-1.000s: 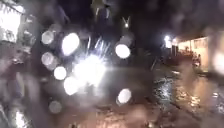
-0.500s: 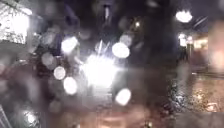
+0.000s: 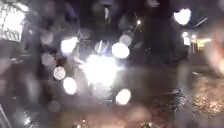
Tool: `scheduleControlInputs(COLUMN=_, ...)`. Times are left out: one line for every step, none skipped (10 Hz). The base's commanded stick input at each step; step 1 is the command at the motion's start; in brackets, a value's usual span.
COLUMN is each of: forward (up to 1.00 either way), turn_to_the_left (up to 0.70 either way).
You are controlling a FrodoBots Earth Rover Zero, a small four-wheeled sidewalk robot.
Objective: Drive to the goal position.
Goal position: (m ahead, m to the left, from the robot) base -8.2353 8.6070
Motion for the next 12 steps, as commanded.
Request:
scheduleControlInputs(forward=0.7, turn_to_the_left=0.0)
scheduleControlInputs(forward=0.7, turn_to_the_left=0.0)
scheduleControlInputs(forward=0.7, turn_to_the_left=0.0)
scheduleControlInputs(forward=0.7, turn_to_the_left=0.0)
scheduleControlInputs(forward=0.7, turn_to_the_left=0.0)
scheduleControlInputs(forward=0.7, turn_to_the_left=0.0)
scheduleControlInputs(forward=0.7, turn_to_the_left=0.0)
scheduleControlInputs(forward=0.7, turn_to_the_left=0.0)
scheduleControlInputs(forward=0.7, turn_to_the_left=0.0)
scheduleControlInputs(forward=0.7, turn_to_the_left=0.0)
scheduleControlInputs(forward=0.7, turn_to_the_left=0.0)
scheduleControlInputs(forward=0.7, turn_to_the_left=0.0)
